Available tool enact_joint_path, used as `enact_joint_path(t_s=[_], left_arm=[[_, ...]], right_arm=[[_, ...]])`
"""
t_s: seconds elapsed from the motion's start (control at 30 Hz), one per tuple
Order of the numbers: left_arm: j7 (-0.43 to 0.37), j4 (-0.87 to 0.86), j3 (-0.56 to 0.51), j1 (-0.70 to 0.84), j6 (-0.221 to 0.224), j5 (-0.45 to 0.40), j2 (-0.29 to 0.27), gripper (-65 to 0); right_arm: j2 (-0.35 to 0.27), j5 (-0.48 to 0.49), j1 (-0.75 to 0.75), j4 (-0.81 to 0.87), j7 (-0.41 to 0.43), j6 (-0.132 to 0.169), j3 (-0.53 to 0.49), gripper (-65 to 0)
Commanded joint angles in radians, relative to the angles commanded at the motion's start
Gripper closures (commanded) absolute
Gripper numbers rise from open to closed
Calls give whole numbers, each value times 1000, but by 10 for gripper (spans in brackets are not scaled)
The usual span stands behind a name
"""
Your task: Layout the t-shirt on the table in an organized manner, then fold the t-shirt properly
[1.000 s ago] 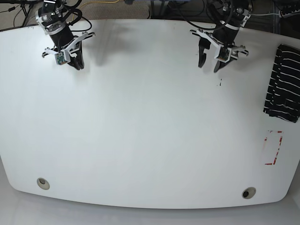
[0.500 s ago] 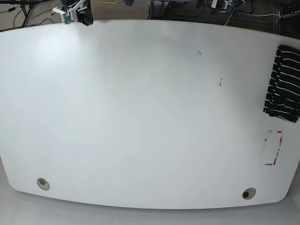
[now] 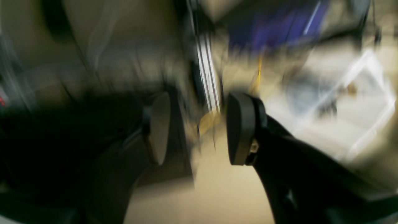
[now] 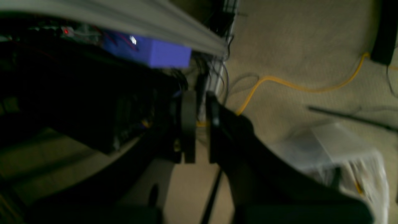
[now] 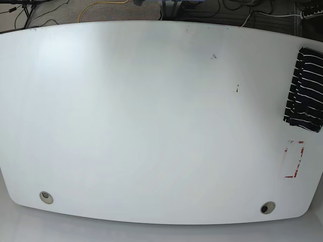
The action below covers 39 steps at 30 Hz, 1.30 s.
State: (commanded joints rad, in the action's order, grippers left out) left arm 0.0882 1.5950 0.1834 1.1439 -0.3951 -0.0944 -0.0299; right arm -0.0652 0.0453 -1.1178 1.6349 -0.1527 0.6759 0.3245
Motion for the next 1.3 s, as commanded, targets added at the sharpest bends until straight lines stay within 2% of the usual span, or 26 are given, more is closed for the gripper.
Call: enact_joint_path(t_s=[0.17,0.3,0.47,0.53,0.73,0.8,0.87,0.97,1.2,1.3], left_arm=[[2,-192,-2,-129,0,0,0,-268],[0,-359,0,-233,2,-2,5,-268],[-3,-594,0,-385,3,0,43,-268],[-3,-717,2,-473,3,2,48,-268],[-3,-950,2,-634,3,3,80,-268],[-3,-1016,2,-690,11,3,81,-268],[-5,-1096,2,-747,41,3,83,-268],[-5,-1165,0,-807,86,2,83,-268],[-5,-1260,-3,-901,121,0,83,-268],[-5,-1286,-5,-930,157,0,83,-269]], right_arm=[[-3,-23,106,-158,3,2,2,-51],[-31,-23,186,-253,3,-2,-3,-51],[-37,-38,282,-382,3,-3,-3,-51],[-40,-97,345,-463,3,-5,2,-51],[-38,-181,451,-631,37,-8,3,-51],[-38,-196,480,-674,52,-32,0,-51],[-41,-218,523,-729,63,-74,-2,-52],[-41,-229,578,-809,63,-107,-2,-52],[-43,-232,678,-939,63,-121,-2,-54],[-43,-233,707,-971,63,-147,-3,-55]])
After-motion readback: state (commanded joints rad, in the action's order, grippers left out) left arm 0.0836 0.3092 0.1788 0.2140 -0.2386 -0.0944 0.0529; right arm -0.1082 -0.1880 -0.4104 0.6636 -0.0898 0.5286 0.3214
